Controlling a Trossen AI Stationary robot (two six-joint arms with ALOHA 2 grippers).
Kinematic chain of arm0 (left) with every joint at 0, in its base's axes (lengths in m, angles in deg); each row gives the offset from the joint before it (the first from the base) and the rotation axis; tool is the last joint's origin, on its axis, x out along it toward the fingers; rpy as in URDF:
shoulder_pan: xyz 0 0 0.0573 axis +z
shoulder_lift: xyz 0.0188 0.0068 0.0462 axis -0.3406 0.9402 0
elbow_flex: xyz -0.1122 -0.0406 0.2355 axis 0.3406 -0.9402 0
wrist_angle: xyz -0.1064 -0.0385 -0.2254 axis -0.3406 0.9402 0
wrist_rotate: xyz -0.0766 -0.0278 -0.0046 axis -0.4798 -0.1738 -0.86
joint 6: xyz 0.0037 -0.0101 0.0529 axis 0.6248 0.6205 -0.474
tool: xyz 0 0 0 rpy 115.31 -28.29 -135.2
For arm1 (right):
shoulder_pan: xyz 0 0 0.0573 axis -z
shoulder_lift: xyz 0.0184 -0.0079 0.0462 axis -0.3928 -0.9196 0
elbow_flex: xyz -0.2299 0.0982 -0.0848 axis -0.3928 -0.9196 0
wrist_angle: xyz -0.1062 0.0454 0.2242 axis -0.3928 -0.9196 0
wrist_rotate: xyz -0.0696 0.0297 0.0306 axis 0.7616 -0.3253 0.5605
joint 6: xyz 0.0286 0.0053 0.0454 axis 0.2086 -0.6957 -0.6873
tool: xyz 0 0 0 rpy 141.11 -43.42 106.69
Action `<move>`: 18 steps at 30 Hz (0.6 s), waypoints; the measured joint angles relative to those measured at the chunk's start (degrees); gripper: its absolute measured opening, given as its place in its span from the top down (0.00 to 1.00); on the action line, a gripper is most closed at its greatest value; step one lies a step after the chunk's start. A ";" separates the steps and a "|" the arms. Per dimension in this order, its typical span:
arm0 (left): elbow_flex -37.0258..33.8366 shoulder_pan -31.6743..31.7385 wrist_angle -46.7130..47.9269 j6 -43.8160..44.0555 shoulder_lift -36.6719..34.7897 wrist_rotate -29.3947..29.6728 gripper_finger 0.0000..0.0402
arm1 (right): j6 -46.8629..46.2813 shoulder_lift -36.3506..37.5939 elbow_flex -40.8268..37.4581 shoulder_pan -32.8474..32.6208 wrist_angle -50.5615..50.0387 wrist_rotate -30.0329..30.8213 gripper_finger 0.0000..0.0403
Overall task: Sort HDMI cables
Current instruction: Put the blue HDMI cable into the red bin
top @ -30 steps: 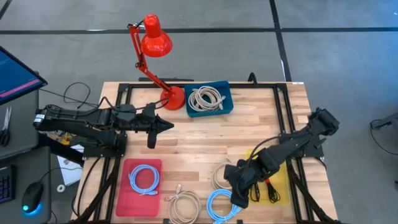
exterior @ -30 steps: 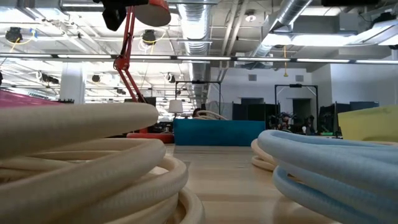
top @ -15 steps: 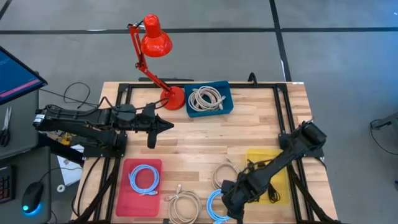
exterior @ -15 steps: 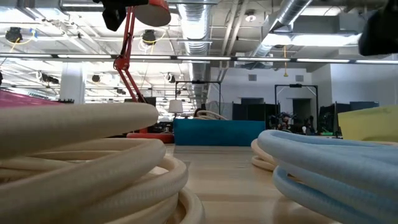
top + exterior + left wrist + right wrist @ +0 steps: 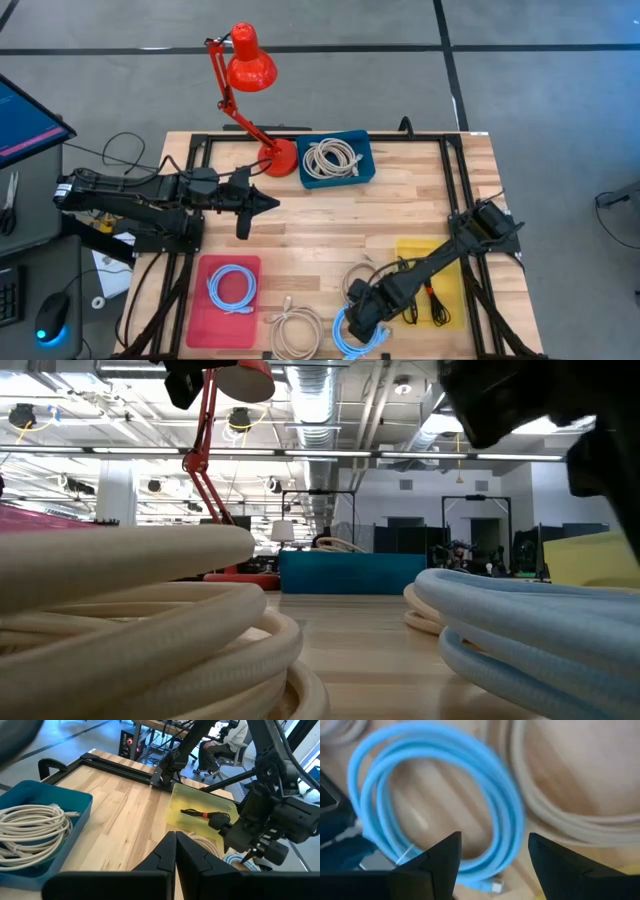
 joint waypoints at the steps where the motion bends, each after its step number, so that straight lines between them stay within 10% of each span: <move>1: 0.00 0.01 0.00 0.00 0.00 0.01 0.98 | -0.52 -0.10 0.02 0.17 0.58 0.00 0.45; 18: 0.04 0.01 0.44 -0.31 0.00 -0.03 0.98 | -1.64 -1.79 0.11 0.89 2.57 -1.47 0.59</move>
